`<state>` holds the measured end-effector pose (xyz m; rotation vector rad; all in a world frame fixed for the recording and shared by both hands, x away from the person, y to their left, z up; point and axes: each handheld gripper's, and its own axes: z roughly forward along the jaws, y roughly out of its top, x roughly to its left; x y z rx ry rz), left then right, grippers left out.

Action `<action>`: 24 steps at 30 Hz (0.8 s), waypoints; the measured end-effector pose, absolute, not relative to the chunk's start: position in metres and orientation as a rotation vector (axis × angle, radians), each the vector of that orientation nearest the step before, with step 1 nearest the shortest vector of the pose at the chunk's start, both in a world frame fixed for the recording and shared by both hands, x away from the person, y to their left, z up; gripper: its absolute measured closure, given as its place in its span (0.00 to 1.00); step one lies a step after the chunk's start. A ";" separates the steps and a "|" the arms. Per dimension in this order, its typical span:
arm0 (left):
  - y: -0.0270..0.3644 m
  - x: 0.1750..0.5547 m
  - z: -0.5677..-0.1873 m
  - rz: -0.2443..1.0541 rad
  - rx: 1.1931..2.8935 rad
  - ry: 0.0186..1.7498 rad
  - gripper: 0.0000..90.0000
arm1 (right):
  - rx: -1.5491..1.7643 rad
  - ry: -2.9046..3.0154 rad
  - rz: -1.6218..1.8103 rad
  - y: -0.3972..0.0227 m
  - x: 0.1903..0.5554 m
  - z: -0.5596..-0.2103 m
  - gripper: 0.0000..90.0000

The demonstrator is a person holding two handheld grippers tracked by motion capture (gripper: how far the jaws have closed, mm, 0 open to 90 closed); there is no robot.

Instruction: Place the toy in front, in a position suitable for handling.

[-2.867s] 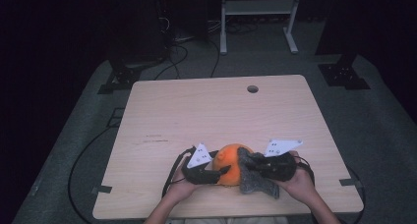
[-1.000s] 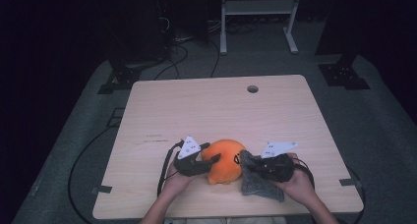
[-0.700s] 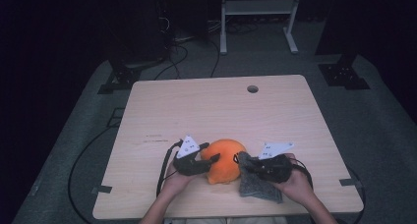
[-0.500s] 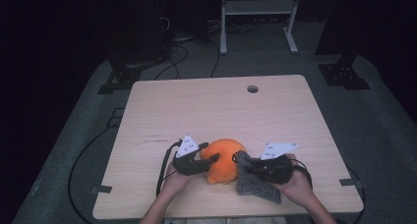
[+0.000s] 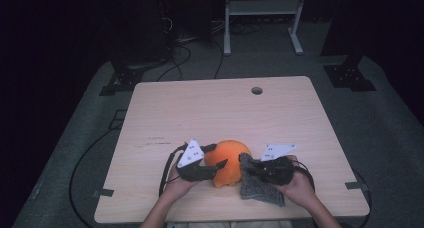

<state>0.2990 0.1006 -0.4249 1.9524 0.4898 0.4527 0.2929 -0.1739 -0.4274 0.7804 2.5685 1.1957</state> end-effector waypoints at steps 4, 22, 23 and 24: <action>0.101 0.306 -0.432 0.399 1.972 0.572 0.52 | 0.776 2.566 1.215 -0.173 0.291 -0.425 0.86; 0.117 0.322 -0.440 0.329 1.904 0.771 0.53 | 0.739 2.572 1.106 -0.159 0.291 -0.431 0.86; 0.117 0.322 -0.440 0.334 1.906 0.764 0.53 | 0.750 2.550 1.172 -0.160 0.291 -0.425 0.86; 0.115 0.322 -0.440 0.338 1.906 0.761 0.53 | 0.751 2.530 1.216 -0.159 0.290 -0.420 0.86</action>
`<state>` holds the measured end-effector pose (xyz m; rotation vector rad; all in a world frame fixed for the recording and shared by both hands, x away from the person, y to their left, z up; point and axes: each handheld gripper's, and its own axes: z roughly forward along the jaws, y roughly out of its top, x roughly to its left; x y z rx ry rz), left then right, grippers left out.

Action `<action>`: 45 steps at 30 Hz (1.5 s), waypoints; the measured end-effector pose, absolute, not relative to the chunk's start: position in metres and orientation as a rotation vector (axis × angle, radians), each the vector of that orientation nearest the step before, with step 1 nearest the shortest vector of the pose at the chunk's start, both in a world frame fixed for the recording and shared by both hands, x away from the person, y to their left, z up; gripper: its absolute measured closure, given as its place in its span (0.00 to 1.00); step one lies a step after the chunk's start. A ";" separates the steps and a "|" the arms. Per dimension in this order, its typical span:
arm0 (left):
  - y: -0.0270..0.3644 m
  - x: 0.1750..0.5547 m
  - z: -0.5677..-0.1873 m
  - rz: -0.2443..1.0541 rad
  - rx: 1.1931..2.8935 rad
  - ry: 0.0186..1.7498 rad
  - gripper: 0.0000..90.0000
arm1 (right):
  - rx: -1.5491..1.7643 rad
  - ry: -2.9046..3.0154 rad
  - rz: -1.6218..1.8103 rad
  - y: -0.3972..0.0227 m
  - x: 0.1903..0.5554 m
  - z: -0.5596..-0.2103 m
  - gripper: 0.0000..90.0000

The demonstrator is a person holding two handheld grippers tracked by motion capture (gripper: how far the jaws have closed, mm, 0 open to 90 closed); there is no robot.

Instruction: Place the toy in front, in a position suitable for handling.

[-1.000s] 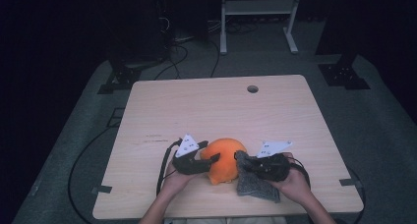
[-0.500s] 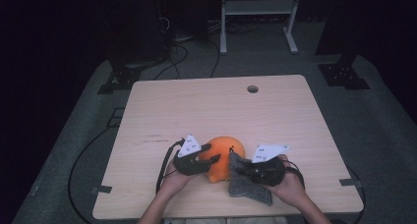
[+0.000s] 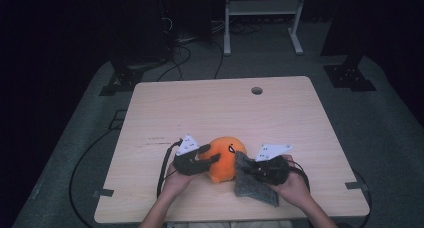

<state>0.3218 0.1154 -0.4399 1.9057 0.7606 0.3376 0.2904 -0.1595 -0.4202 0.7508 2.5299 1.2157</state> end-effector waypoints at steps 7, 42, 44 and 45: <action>0.118 0.322 -0.439 0.336 1.907 0.757 0.52 | 0.809 2.522 1.233 -0.157 0.303 -0.429 0.86; 0.116 0.317 -0.435 0.356 1.914 0.751 0.43 | 0.748 2.577 1.277 -0.148 0.289 -0.423 0.85; 0.116 0.317 -0.435 0.351 1.923 0.737 0.45 | 0.735 2.581 1.237 -0.145 0.290 -0.426 0.85; 0.117 0.317 -0.435 0.347 1.928 0.729 0.46 | 0.742 2.584 1.233 -0.146 0.293 -0.428 0.86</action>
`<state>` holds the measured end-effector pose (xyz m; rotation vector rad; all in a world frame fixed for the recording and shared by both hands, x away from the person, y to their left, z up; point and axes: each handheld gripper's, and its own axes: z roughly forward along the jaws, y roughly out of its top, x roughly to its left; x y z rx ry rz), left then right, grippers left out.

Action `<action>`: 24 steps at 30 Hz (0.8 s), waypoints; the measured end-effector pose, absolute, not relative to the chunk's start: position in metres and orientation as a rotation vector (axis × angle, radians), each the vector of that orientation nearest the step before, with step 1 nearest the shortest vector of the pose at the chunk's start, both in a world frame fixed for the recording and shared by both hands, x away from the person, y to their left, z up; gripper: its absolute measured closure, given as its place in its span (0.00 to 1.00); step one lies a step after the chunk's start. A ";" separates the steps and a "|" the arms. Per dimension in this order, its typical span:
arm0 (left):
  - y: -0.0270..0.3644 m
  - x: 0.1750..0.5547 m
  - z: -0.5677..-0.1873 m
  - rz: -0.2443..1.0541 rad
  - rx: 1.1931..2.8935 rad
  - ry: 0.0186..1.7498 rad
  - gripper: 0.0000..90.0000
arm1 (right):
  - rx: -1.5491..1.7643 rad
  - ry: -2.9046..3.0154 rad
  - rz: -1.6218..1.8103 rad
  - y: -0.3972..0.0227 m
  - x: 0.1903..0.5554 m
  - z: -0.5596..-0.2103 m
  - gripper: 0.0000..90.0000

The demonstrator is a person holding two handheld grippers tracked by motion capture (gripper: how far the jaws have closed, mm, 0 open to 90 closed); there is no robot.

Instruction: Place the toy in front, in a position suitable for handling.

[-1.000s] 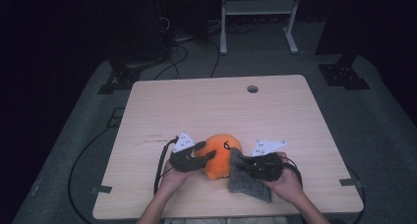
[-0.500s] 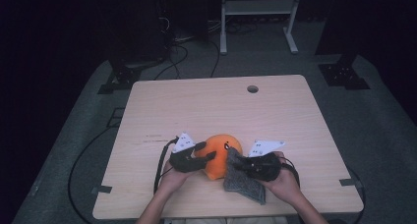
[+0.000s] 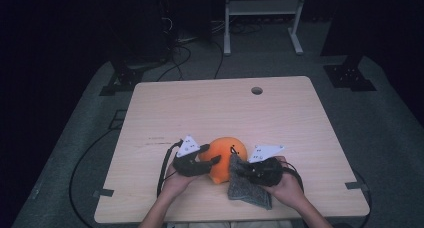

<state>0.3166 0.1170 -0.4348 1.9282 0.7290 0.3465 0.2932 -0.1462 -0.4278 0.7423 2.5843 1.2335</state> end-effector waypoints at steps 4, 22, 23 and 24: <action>0.119 0.315 -0.434 0.324 1.953 0.709 0.50 | 0.835 2.545 1.196 -0.160 0.305 -0.429 0.85; 0.122 0.318 -0.433 0.320 1.937 0.752 0.42 | 0.805 2.653 1.184 -0.153 0.297 -0.433 0.86; 0.122 0.318 -0.433 0.328 1.939 0.769 0.36 | 0.800 2.653 1.177 -0.153 0.297 -0.434 0.85; 0.122 0.320 -0.433 0.318 1.933 0.794 0.31 | 0.804 2.652 1.183 -0.153 0.298 -0.434 0.85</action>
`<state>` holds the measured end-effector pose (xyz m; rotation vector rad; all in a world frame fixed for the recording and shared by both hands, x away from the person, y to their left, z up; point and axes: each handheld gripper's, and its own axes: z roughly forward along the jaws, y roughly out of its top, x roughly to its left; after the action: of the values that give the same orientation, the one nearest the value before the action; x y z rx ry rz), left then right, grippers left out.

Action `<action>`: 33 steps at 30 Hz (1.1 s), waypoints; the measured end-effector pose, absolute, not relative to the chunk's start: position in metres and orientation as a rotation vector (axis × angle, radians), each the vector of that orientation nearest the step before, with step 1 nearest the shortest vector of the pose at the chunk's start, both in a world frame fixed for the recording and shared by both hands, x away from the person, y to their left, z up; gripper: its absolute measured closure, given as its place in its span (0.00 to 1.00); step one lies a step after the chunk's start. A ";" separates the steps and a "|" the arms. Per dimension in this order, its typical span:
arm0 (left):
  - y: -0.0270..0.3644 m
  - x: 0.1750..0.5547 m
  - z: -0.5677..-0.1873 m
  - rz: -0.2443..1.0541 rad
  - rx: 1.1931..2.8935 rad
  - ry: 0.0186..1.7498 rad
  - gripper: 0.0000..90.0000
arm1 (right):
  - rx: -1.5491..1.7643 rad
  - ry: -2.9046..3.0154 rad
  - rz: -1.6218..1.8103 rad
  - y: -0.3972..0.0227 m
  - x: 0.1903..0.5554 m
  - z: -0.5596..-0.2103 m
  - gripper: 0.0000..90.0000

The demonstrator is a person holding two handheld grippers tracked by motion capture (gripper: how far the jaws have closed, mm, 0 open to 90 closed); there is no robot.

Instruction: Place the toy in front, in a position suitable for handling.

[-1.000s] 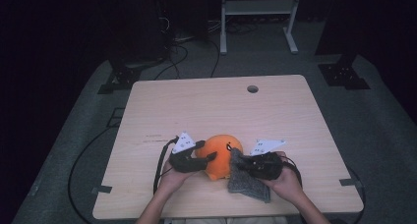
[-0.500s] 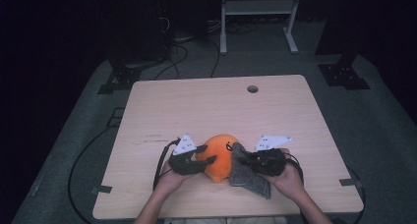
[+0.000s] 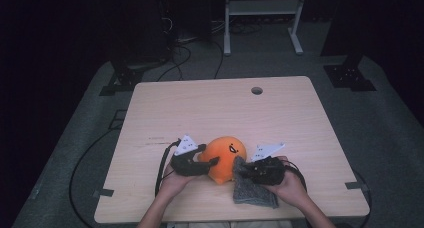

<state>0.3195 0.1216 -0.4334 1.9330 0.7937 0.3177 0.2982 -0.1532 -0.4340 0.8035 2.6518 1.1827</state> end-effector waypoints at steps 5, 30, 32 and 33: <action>0.121 0.320 -0.434 0.291 1.941 0.767 0.37 | 0.871 2.598 1.233 -0.160 0.306 -0.432 0.85; 0.128 0.319 -0.432 0.192 2.027 0.719 0.49 | 0.751 2.708 1.086 -0.153 0.298 -0.437 0.86; 0.127 0.320 -0.433 0.193 2.023 0.725 0.49 | 0.760 2.708 1.102 -0.157 0.296 -0.436 0.86; 0.127 0.320 -0.433 0.192 2.020 0.729 0.49 | 0.749 2.696 1.132 -0.156 0.294 -0.433 0.86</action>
<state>0.3199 0.1267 -0.4332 2.0195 0.7290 0.1917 0.2938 -0.1565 -0.4327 0.7488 2.6962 1.1315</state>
